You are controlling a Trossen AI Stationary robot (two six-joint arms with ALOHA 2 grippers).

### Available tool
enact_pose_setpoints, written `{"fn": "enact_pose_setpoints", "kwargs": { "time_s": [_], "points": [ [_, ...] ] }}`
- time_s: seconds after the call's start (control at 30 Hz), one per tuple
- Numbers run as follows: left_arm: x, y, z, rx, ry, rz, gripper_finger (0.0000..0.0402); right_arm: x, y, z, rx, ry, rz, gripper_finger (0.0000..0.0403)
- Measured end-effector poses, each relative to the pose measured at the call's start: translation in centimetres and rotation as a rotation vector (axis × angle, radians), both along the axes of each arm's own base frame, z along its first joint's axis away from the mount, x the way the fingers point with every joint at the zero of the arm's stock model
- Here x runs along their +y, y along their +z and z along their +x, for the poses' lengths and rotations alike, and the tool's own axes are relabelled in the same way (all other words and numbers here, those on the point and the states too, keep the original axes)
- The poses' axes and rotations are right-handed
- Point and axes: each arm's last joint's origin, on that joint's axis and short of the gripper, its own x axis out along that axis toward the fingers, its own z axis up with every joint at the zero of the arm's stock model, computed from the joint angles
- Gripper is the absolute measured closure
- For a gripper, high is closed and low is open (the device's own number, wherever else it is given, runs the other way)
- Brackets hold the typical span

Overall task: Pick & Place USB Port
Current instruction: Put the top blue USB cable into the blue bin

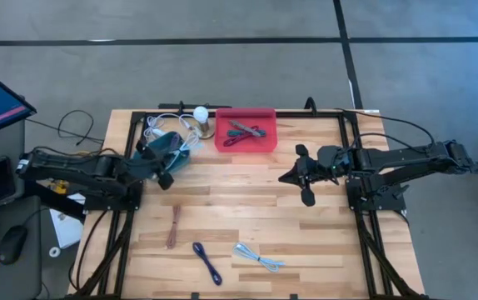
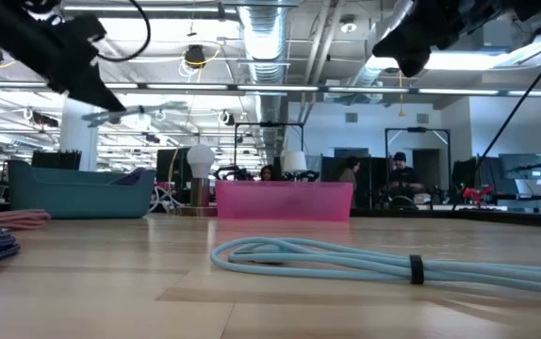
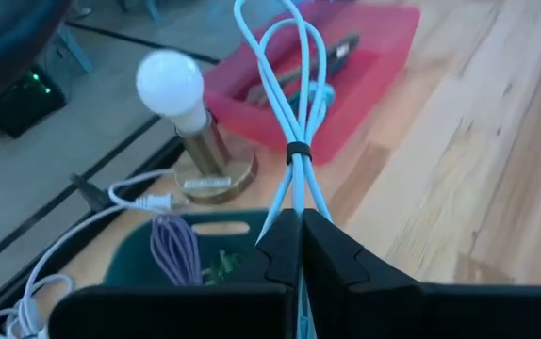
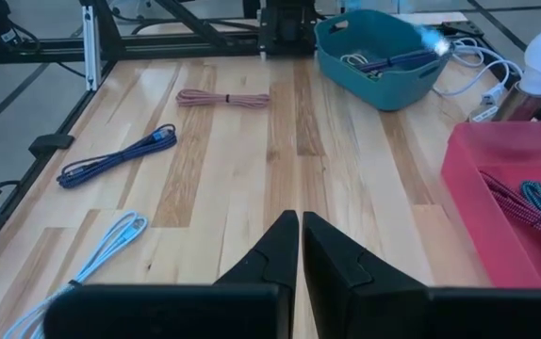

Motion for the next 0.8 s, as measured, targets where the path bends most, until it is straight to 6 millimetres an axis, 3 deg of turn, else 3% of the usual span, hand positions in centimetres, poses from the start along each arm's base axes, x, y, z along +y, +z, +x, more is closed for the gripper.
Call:
{"fn": "enact_pose_setpoints", "kwargs": {
  "time_s": [0.3, 0.8],
  "points": [
    [0.1, 0.9, -0.9, -0.071, 0.008, -0.004, 0.0397, 0.0, 0.0, 0.0, 0.005, -0.007, 0.013, 0.0391],
    [0.8, 0.8, -2.0, -0.095, 0.258, -0.020, 0.0396, 0.0, -0.1, 0.0, 0.007, -0.009, 0.016, 0.0391]
  ]
}}
